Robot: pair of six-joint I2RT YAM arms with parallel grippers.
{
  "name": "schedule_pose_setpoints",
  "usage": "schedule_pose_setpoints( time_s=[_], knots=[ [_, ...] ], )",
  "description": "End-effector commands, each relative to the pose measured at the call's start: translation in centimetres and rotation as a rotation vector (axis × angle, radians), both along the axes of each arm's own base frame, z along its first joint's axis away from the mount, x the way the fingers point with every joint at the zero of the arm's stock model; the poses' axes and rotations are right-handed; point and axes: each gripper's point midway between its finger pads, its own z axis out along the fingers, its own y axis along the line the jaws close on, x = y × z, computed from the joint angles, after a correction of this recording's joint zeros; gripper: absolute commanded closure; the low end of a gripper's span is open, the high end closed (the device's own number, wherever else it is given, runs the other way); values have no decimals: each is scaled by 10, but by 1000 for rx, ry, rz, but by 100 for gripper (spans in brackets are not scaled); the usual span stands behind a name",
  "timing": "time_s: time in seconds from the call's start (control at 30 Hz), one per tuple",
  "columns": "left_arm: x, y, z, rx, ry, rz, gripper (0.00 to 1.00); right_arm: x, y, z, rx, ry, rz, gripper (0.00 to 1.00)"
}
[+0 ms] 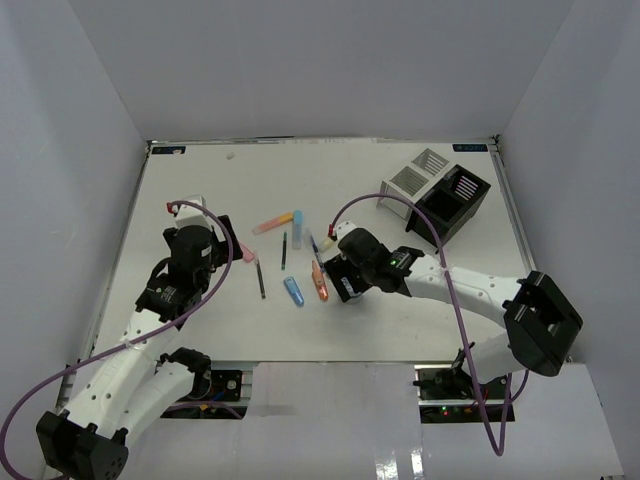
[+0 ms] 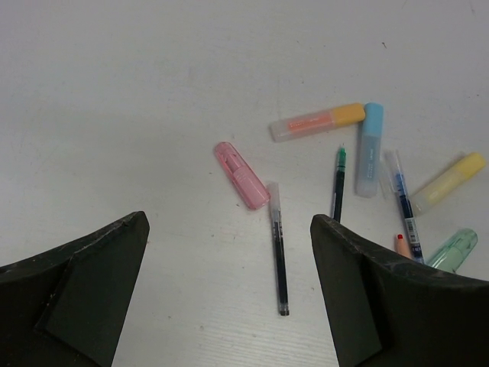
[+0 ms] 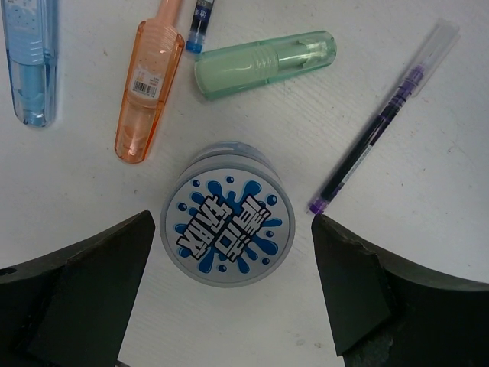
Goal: Sort the stationery into containers
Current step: Pick up the stationery from the center of the board.
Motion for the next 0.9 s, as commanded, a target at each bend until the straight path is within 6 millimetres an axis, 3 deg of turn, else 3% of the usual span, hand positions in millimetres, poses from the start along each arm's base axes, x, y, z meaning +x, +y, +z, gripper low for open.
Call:
schedule_pose_setpoints(
  time_s=[0.0, 0.17, 0.33, 0.47, 0.67, 0.73, 0.87],
  knots=[
    [1, -2, 4, -13, -15, -13, 2, 10, 13, 13, 45, -39, -26, 10],
    [0, -4, 4, -17, -16, -21, 2, 7, 12, 1, 8, -24, -28, 9],
    [0, -5, 5, -20, -17, -28, 2, 6, 13, -5, -3, -11, -26, 0],
    [0, -5, 6, -22, -23, -30, 2, 5, 11, -1, 3, -21, -34, 16],
    [0, -7, 7, -26, -24, -40, 2, 12, 3, 30, 17, -87, -70, 62],
    [0, -7, 8, -27, -26, -44, 2, 12, -3, 44, 20, -105, -82, 71],
    [0, -8, 8, -29, -27, -46, 2, 23, -12, 91, 51, -211, -119, 74]
  ],
)
